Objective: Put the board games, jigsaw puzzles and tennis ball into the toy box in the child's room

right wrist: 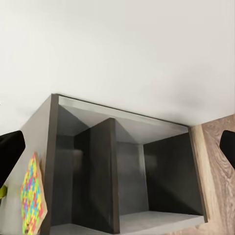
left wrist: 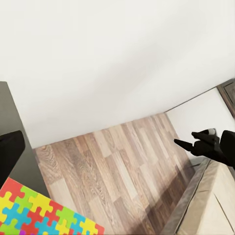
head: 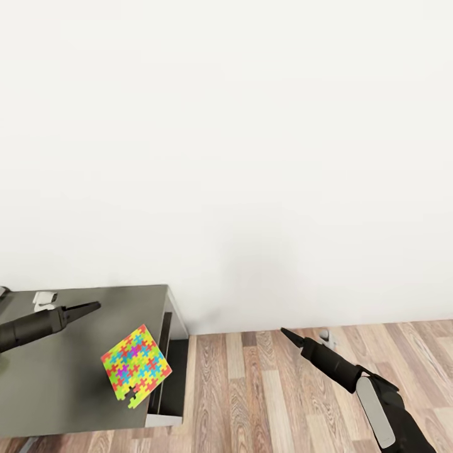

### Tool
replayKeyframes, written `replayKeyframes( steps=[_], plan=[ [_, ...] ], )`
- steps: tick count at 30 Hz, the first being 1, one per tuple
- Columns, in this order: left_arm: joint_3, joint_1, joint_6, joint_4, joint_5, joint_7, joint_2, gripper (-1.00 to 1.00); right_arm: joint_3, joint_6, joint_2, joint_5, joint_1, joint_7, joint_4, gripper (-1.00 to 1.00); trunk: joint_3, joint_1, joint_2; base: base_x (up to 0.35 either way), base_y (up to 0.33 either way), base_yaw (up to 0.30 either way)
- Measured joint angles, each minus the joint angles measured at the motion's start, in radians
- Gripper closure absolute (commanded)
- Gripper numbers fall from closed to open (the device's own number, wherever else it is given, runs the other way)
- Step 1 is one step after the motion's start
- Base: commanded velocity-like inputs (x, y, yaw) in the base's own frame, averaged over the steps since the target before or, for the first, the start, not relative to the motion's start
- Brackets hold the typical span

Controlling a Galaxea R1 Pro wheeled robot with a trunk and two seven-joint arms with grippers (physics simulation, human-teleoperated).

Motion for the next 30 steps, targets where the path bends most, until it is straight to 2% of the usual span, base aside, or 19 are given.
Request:
replayKeyframes(
  steps=[30],
  plan=[
    [0.000,0.000,-0.005,0.001,0.004,0.000,0.000,-1.00,0.001,-0.002,0.000,0.000,0.000,0.000,-0.006,-1.00,0.050,0.000,0.000,0.000,0.000,-0.001]
  ],
)
